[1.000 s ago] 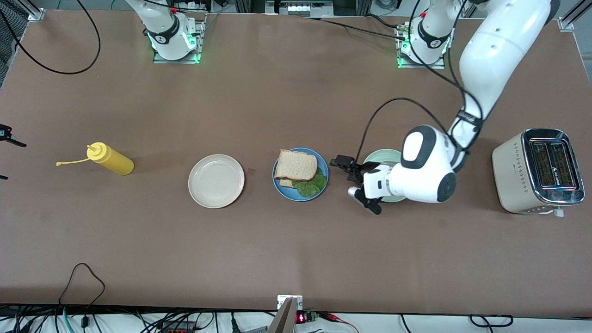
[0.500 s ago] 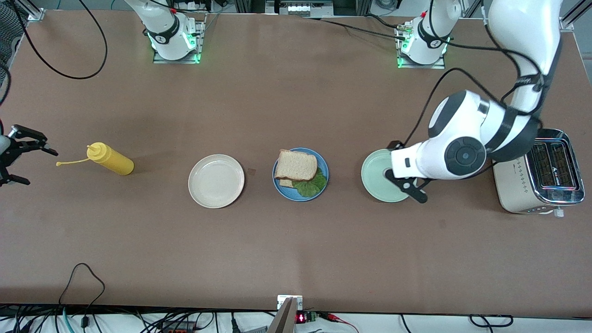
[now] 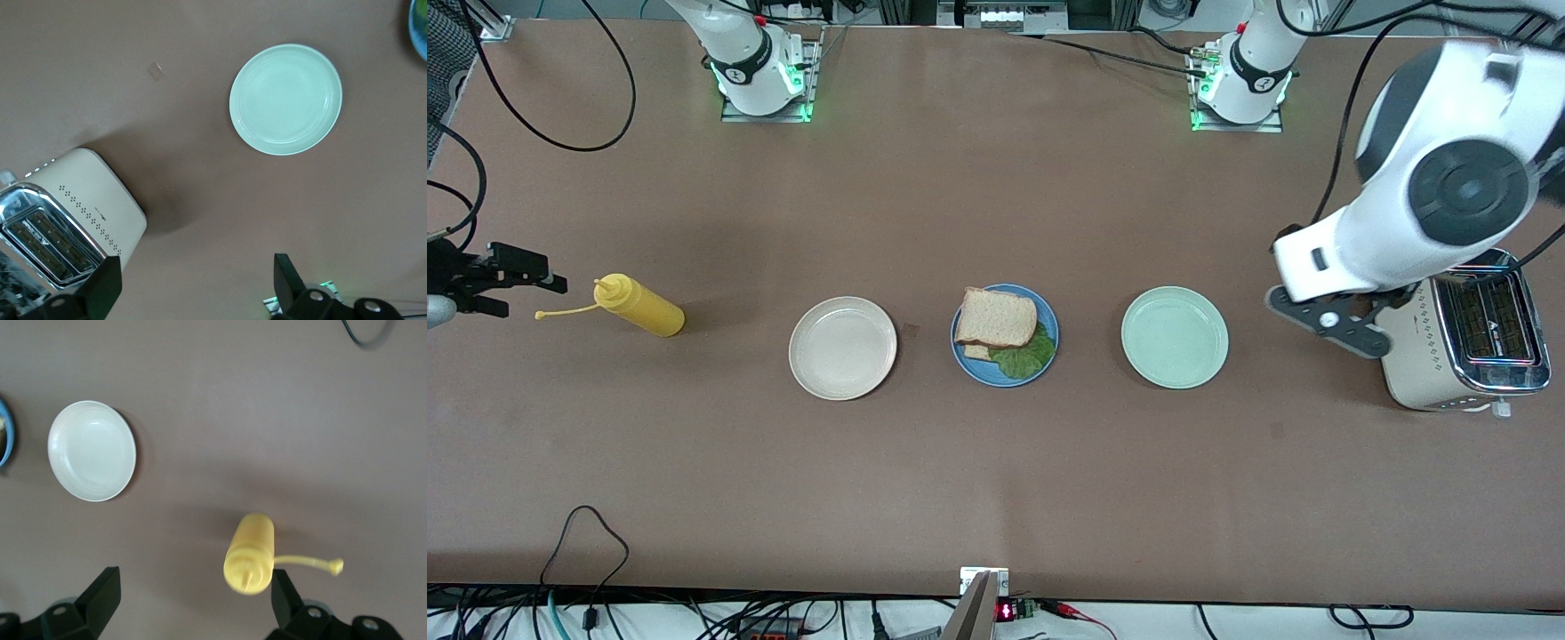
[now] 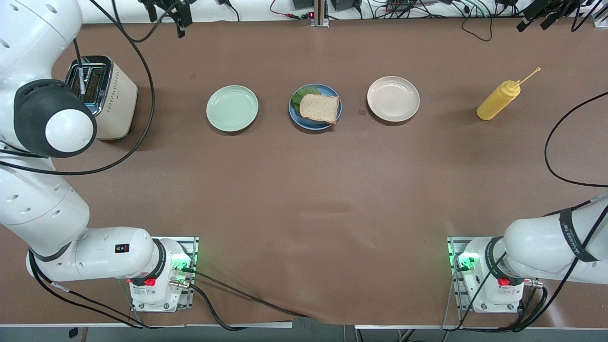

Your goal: Make sandwich in blue plate with both arms

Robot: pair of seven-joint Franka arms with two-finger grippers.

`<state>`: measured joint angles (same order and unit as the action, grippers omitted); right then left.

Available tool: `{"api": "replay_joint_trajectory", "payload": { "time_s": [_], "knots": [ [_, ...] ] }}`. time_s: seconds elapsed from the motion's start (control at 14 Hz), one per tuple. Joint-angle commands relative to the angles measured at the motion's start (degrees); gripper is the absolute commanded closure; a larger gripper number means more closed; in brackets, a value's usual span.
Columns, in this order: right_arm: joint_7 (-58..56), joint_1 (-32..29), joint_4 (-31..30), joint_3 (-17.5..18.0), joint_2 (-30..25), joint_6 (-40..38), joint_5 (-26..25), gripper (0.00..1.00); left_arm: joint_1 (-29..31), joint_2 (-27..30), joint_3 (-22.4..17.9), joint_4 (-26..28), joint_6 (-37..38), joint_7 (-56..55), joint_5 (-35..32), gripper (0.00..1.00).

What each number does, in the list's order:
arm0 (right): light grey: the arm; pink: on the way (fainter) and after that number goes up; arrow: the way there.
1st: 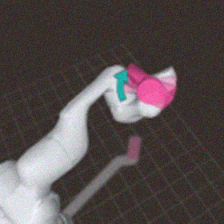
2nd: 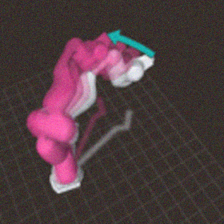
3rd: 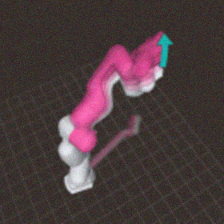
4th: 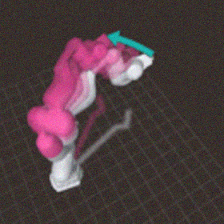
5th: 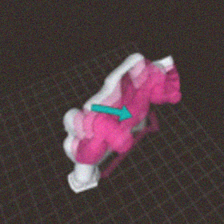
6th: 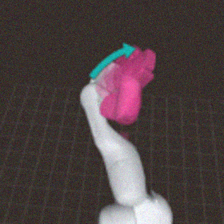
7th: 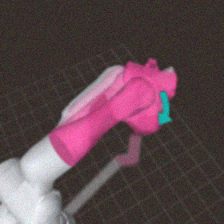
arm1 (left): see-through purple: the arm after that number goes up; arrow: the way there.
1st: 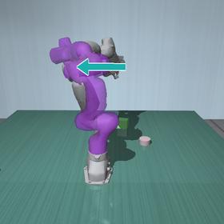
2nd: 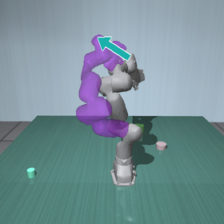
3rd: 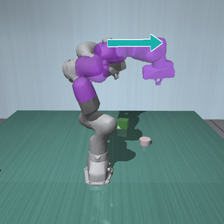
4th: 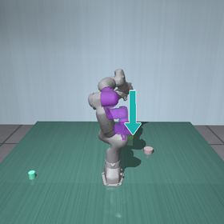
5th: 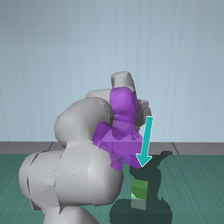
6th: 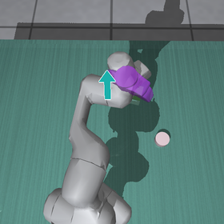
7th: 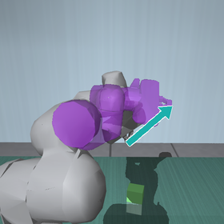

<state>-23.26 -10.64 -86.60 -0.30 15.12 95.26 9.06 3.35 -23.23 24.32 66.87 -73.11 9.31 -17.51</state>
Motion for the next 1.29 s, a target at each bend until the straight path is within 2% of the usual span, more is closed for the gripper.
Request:
{"api": "replay_joint_trajectory", "payload": {
  "time_s": [0.0, 0.07, 0.21, 0.36, 0.57, 0.71, 0.86, 1.21],
  "knots": [
    [12.15, 9.21, -1.03, -7.32, -3.60, -3.58, -4.04, 0.00, -6.33, 7.82, -13.82, 5.25, -3.41, -3.14, 9.99, 0.00],
    [13.23, 10.36, -0.77, -8.56, -4.83, -4.37, -5.88, 0.00, -6.52, 12.46, -17.69, 11.64, -8.66, -4.72, 14.47, 0.00],
    [12.80, 9.85, -0.68, -9.44, -6.94, -4.47, -7.47, 0.00, -6.61, 19.24, -21.84, 21.33, -17.46, -5.44, 17.76, 0.00],
    [12.79, 7.75, 0.02, -9.37, -7.65, -4.55, -6.87, 0.00, -6.52, 22.86, -22.21, 25.67, -19.61, -5.18, 17.42, 0.00],
    [16.38, 7.12, 0.73, -9.01, -8.35, -8.14, -5.72, 0.00, -5.73, 22.36, -22.12, 24.99, -14.63, -4.74, 17.15, 0.00],
    [17.37, 9.39, -0.41, -9.01, -9.84, -8.08, -7.12, 0.00, -5.64, 21.48, -22.21, 23.84, -14.78, -4.82, 16.98, 0.00],
    [17.45, 12.30, -3.82, -9.01, -12.39, -5.10, -11.32, 0.00, -5.64, 21.38, -22.12, 23.48, -14.69, -5.08, 16.89, 0.00],
    [18.42, 12.57, -12.53, -9.10, -17.66, 0.09, -11.69, 0.00, -5.73, 21.30, -21.68, 23.31, -14.69, -5.17, 16.98, 0.00]
  ]
}}
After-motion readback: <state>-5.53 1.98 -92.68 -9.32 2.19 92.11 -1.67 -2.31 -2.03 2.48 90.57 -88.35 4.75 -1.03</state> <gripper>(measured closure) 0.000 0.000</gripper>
